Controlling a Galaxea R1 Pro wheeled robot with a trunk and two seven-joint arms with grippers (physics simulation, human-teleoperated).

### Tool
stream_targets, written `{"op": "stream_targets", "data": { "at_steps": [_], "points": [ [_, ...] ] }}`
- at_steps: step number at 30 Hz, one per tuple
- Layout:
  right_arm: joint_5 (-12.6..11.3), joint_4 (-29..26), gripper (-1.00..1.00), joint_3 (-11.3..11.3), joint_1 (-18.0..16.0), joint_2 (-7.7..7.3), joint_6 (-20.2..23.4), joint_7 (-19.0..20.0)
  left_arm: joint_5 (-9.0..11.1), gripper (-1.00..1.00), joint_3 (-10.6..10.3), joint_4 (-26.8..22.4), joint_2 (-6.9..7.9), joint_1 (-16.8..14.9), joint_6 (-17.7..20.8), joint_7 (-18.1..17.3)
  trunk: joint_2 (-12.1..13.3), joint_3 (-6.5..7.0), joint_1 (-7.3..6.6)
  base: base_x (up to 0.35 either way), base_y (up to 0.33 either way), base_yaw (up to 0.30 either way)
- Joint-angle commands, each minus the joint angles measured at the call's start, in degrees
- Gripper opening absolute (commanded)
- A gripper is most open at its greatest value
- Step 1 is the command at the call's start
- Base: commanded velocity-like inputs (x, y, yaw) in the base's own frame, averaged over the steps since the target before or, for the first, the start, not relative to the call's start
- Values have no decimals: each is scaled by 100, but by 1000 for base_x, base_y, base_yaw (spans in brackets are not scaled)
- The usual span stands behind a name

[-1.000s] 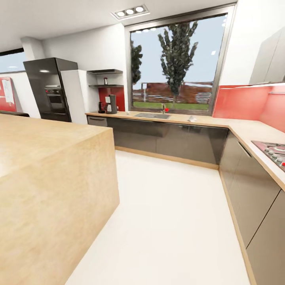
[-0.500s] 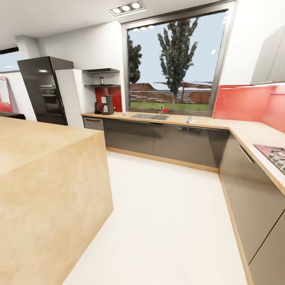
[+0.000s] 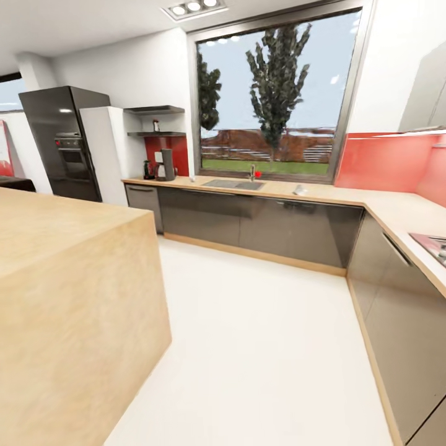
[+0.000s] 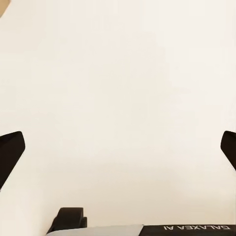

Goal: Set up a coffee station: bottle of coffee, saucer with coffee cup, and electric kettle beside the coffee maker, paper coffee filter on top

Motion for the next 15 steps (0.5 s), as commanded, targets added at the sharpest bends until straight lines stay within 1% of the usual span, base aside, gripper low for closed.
{"op": "stream_targets", "data": {
  "at_steps": [1, 6, 15],
  "points": [
    [3, 6, 100, -47, -5, 3, -13, 54, 1, 100, 10, -6, -3, 1, -9, 2, -2, -5, 4, 335, -1, -79],
    [-1, 6, 100, -45, -5, 3, -13, 54, 1, 100, 14, -6, -3, 1, -9, 2, -2, 1, 4, 336, 0, -180],
    [3, 6, 100, -45, -5, 4, -13, 54, 1, 100, 11, -6, -3, 1, -9, 2, -2, 22, 4, 337, 0, -243]
  ]
}}
